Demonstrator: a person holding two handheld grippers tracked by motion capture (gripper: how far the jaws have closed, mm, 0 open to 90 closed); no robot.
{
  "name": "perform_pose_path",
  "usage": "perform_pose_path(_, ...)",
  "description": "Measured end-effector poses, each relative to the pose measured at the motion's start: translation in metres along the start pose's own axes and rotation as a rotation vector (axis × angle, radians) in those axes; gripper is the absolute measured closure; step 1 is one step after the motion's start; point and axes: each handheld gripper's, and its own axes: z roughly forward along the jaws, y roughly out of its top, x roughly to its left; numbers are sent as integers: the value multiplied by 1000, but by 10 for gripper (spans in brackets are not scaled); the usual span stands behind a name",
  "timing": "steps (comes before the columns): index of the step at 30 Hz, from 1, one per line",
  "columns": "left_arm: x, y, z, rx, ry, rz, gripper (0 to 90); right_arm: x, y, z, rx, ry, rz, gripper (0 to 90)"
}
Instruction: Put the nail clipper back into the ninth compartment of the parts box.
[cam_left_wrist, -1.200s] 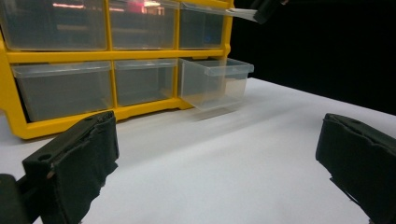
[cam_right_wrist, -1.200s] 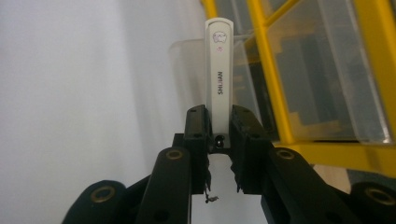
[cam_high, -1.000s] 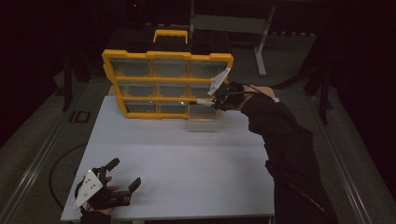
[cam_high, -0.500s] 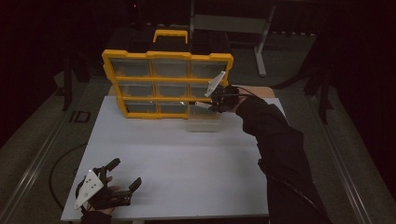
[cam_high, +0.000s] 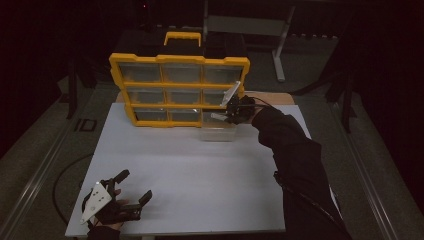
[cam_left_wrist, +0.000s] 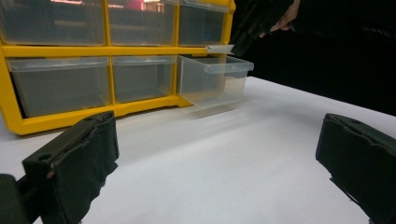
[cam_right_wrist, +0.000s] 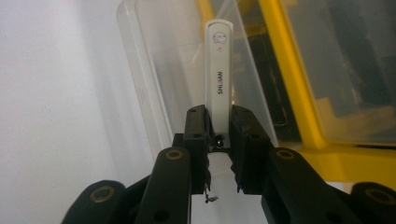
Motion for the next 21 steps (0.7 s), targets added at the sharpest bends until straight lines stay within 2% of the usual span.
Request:
perform_pose_path(15, 1, 0, 0, -3, -2, -6, 3, 1, 4, 8, 14, 9, 2, 774)
perform_pose_path(17, 1, 0, 0, -4, 0, -8, 3, 1, 3, 8, -2, 16, 4, 774)
perform_pose_path(21, 0, 0, 0, -5, -1, -7, 3, 0, 5, 7, -27, -5, 8, 756)
